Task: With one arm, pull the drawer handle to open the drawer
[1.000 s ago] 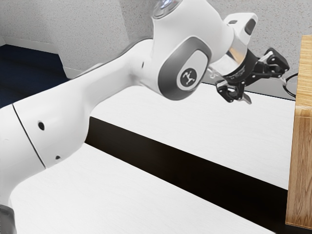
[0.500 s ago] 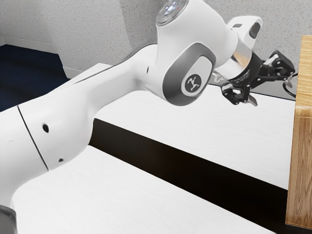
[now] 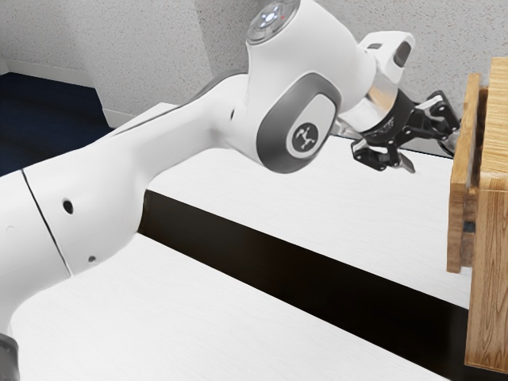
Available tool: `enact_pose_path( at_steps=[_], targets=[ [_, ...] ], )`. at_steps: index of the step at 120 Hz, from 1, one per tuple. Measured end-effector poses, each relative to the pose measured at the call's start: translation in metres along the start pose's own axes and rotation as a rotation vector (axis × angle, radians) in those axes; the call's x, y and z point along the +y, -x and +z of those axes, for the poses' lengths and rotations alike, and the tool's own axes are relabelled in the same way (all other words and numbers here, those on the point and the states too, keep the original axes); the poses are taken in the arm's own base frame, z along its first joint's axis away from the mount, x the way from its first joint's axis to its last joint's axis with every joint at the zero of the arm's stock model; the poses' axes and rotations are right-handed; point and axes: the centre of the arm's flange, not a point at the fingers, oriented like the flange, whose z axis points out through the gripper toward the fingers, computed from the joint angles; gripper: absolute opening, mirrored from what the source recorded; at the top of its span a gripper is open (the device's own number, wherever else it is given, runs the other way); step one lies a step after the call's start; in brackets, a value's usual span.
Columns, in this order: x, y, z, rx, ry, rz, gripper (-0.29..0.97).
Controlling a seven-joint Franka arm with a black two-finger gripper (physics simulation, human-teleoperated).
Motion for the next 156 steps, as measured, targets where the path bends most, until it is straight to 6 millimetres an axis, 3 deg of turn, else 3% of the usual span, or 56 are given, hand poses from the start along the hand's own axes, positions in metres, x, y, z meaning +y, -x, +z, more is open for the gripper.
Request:
enact_pose_path(
  at_steps=[24, 74, 136, 156],
  targets=[
    [-0.017, -0.017, -0.006, 0.028, -0.028, -0.015, 0.35],
    [-0.041, -0.033, -0.01, 0.031, -0.045, -0.046, 0.34],
    [-0.051, -0.046, -0.013, 0.016, -0.001, -0.035, 0.42],
    [-0.067, -0.049, -0.027, 0.013, -0.003, -0.033, 0.43]
  ],
)
